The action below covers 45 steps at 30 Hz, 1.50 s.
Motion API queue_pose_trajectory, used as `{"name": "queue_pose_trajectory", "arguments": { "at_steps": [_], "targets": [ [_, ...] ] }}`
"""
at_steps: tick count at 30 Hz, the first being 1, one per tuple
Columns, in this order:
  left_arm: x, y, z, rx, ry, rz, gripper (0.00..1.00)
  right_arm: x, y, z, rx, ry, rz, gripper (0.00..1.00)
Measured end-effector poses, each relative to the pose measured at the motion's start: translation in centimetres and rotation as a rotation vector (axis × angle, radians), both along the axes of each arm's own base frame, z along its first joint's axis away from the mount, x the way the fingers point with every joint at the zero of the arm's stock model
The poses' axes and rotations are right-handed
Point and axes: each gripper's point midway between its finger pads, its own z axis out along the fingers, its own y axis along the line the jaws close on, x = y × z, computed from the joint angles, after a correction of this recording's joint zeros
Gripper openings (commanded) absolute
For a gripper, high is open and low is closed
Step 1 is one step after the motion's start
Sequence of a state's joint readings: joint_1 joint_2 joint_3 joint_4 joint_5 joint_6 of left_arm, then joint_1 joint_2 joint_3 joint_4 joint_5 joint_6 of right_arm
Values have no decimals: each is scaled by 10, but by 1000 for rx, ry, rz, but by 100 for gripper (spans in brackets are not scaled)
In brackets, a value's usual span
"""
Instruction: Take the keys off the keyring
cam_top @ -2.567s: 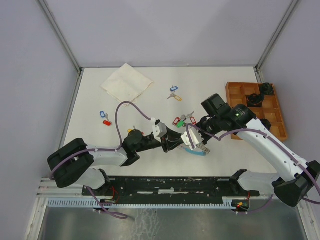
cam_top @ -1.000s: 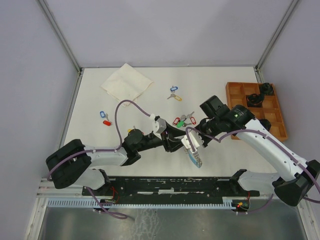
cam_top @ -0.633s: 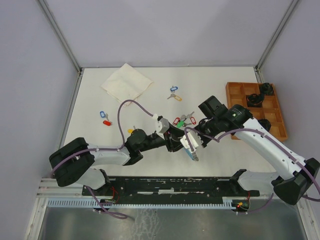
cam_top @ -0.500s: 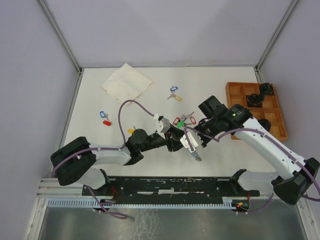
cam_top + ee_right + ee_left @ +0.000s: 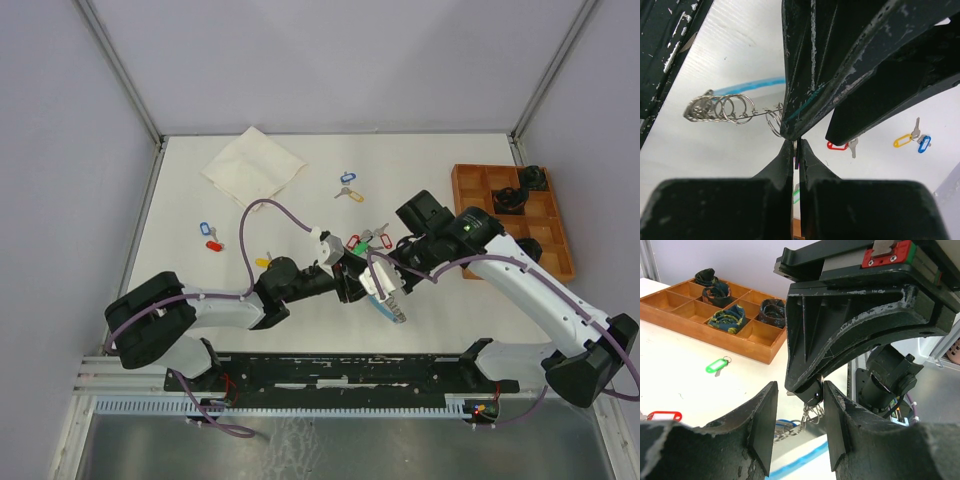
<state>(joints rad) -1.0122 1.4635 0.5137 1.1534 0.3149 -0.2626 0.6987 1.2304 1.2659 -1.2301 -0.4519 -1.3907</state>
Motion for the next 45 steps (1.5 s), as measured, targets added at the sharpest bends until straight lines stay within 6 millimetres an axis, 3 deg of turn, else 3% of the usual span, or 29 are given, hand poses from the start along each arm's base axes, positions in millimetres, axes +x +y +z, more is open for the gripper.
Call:
{"name": "queue_pose_trajectory", "arguments": {
  "at_steps": [7, 13, 15, 16, 24, 32, 45],
  "targets": [
    [0, 0, -1, 3, 2, 1, 45, 1, 1, 1, 2, 5, -11, 1],
    [-2, -4, -4, 8, 5, -8, 25, 1, 0, 0, -5, 6, -18, 1],
    [-3, -4, -4, 8, 4, -11, 8, 2, 0, 0, -7, 3, -20, 1],
    [-4, -4, -3, 8, 1, -13, 3, 3, -1, 0, -9, 2, -24, 1],
    [-3, -5, -3, 26, -56, -6, 3, 4, -2, -1, -13, 24, -72, 3],
    [0, 4, 3, 25, -75, 33, 3, 7, 5, 3, 25, 45, -125, 16],
    [2, 29, -1, -8, -78, 111, 3, 11, 7, 11, 119, 138, -221, 51]
  ]
}}
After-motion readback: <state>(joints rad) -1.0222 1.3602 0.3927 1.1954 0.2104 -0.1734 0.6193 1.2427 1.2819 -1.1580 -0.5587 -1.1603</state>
